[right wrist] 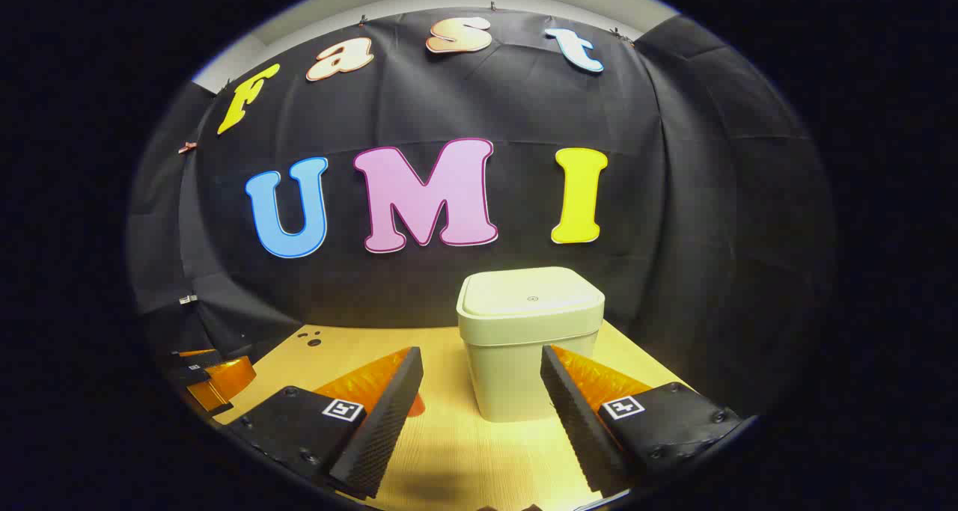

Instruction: Press the lid of the desktop garbage bin to open it, pick up the crumpled paper on the desktop and throw it into the bin, then pick up the pop can on the desktop and drop it into the bin, and finally close the garbage bin lid.

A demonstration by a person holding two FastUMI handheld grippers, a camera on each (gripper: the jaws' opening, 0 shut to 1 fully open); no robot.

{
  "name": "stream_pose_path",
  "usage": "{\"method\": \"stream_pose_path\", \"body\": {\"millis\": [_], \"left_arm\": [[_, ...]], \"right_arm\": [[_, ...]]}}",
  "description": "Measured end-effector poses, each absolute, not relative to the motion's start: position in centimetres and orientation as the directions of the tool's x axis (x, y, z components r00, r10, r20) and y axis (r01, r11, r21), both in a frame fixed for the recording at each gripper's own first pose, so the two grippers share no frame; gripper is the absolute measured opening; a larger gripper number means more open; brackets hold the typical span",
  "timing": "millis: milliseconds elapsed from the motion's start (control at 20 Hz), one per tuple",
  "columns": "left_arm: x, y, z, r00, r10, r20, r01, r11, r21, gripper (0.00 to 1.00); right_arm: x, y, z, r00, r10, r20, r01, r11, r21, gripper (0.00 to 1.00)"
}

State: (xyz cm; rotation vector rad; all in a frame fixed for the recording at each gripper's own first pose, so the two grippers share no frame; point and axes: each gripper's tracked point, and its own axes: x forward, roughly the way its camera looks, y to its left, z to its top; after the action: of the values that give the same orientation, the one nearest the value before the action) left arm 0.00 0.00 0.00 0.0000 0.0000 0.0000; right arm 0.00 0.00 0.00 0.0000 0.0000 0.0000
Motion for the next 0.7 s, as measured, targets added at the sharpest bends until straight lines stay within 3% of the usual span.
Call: {"method": "stream_pose_path", "body": {"millis": [700], "left_arm": [[0.5, 1.1, -2.0, 0.999, -0.005, -0.033, 0.006, 1.000, 0.009, 0.95]], "right_arm": [[-0.2, 0.6, -1.0, 0.999, 0.031, -0.034, -0.032, 0.999, -0.010, 0.99]]}}
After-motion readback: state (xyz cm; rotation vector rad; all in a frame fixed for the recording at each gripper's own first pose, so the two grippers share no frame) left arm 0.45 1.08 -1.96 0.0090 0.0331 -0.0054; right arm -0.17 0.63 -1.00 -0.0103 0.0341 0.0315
